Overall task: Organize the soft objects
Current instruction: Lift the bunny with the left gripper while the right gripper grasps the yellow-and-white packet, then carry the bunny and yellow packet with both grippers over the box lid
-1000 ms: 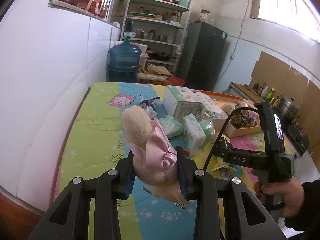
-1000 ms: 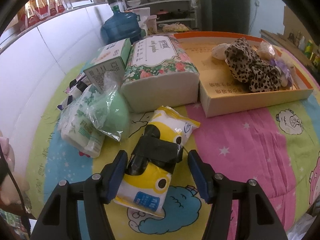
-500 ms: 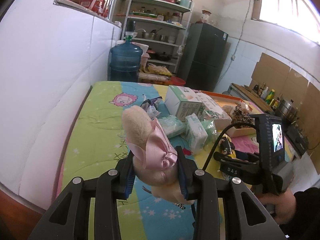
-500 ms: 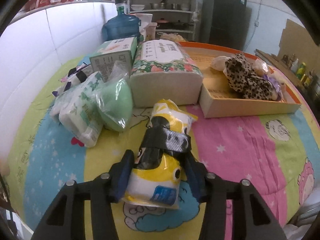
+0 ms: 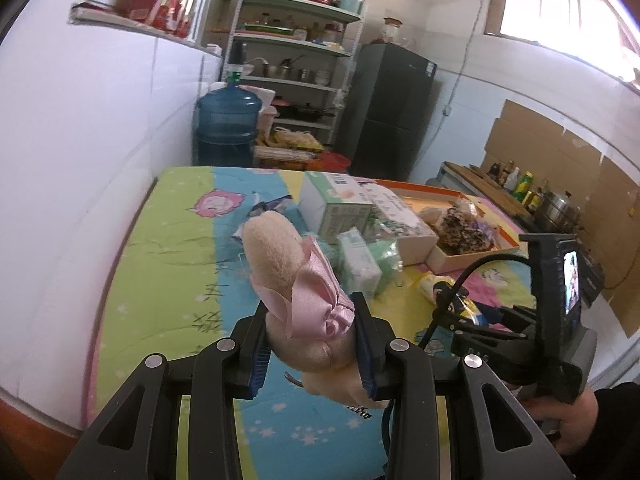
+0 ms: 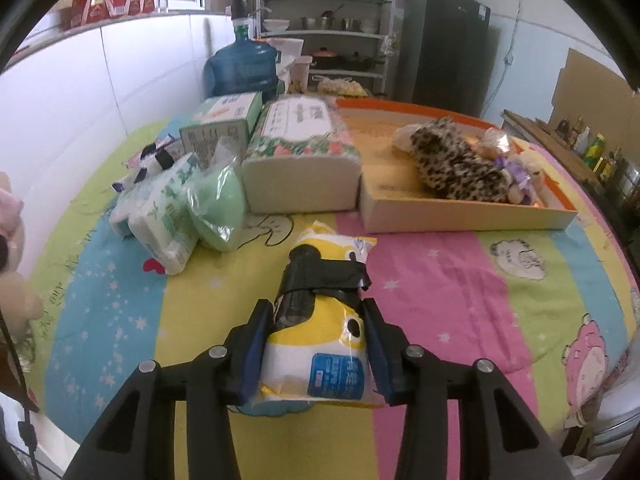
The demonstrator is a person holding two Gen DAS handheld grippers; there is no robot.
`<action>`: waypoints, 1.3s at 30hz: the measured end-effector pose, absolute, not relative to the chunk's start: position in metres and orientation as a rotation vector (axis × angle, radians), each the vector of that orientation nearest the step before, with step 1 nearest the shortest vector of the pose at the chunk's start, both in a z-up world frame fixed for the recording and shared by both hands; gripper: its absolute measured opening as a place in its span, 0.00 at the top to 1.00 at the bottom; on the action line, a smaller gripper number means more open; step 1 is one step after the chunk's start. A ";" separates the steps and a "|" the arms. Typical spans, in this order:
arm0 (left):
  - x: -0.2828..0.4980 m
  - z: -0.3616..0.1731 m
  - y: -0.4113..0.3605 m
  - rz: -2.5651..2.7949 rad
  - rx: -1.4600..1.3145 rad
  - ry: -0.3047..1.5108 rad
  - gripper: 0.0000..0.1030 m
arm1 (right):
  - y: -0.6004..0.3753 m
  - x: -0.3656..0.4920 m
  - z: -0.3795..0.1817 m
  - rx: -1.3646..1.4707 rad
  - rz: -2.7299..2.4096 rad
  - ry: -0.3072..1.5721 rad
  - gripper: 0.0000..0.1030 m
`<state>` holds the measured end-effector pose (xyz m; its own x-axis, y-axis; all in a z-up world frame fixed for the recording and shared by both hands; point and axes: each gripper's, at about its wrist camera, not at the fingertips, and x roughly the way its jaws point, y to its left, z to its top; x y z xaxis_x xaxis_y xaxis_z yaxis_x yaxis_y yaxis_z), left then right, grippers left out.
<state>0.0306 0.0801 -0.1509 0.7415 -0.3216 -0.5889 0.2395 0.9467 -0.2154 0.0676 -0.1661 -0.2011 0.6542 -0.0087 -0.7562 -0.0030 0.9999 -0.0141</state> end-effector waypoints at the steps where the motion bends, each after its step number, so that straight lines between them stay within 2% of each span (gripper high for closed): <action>1: 0.031 -0.150 0.077 -0.314 -0.125 0.668 0.65 | -0.168 0.066 -0.198 -0.013 -0.002 0.851 0.57; 20: 0.051 -0.129 0.019 -0.440 -0.101 0.669 0.65 | -0.219 0.036 -0.131 0.049 -0.010 0.713 0.57; 39: 0.093 -0.104 -0.062 -0.567 -0.084 0.661 0.65 | -0.296 0.041 -0.091 0.079 -0.095 0.627 0.57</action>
